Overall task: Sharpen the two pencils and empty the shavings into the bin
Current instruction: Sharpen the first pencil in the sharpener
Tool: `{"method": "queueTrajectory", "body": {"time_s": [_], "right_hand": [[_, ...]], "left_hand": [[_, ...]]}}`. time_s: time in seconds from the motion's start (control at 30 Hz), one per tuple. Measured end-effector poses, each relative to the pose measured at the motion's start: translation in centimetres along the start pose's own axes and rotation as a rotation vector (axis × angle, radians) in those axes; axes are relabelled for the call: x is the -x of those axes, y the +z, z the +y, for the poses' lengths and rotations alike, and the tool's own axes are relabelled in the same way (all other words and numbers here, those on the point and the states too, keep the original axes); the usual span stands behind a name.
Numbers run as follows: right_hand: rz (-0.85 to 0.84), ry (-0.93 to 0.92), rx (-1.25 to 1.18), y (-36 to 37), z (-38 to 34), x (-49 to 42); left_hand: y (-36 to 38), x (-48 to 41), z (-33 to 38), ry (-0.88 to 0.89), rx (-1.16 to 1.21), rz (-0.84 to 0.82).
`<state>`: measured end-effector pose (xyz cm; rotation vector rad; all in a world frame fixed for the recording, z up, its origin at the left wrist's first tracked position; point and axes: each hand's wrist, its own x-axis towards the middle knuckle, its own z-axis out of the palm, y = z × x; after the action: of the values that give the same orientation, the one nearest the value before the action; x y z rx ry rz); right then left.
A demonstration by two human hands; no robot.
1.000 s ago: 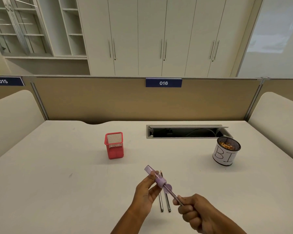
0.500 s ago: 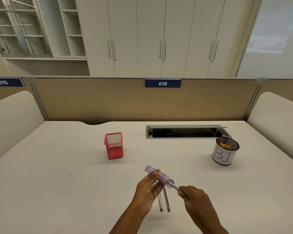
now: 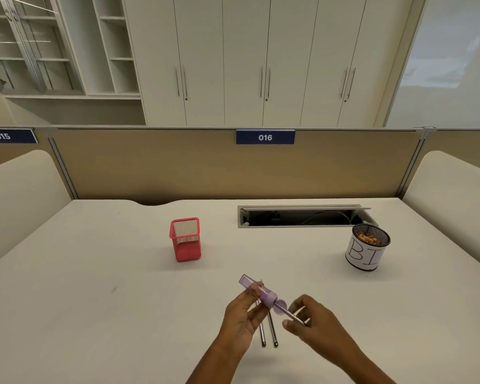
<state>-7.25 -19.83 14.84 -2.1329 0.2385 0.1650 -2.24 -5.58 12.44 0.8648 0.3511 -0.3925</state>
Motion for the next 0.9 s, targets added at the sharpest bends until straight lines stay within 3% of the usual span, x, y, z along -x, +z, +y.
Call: {"method": "queueTrajectory", "body": {"time_s": [0.13,0.27,0.3,0.37,0.5,0.57,0.6,0.67,0.9], "right_hand": [[0.257,-0.385,0.644,1.0,1.3,0.0],[0.367,-0.570,0.796,1.7,2.0,-0.8],[0.332,-0.537,0.741,1.8,1.8,-0.8],[0.233,-0.285,0.422,1.7,1.3,-0.8],[-0.260,0.376,-0.594,0.0,1.0,-0.8],[-0.371,0.588,-0.858,-0.6,1.0,-1.0],[-0.387,0.604,-0.892,-0.5,1.2,-1.0],[-0.370,0.533,-0.762,-0.1,0.8,-0.8],[0.099,-0.169,0.374,0.9,0.5,0.6]], "left_hand": [[-0.2,0.2,-0.2,-0.020,0.082,0.025],[0.0,0.2,0.0,-0.004,0.051,0.020],[0.1,0.2,0.0,0.005,0.031,0.016],[0.0,0.2,0.1,0.016,-0.010,0.000],[-0.2,0.6,0.0,-0.003,-0.056,-0.015],[-0.4,0.7,-0.1,-0.013,-0.077,-0.007],[-0.5,0.6,-0.2,-0.014,-0.083,-0.001],[-0.6,0.5,-0.2,-0.007,-0.084,0.003],[-0.7,0.9,-0.5,-0.012,0.061,0.030]]}}
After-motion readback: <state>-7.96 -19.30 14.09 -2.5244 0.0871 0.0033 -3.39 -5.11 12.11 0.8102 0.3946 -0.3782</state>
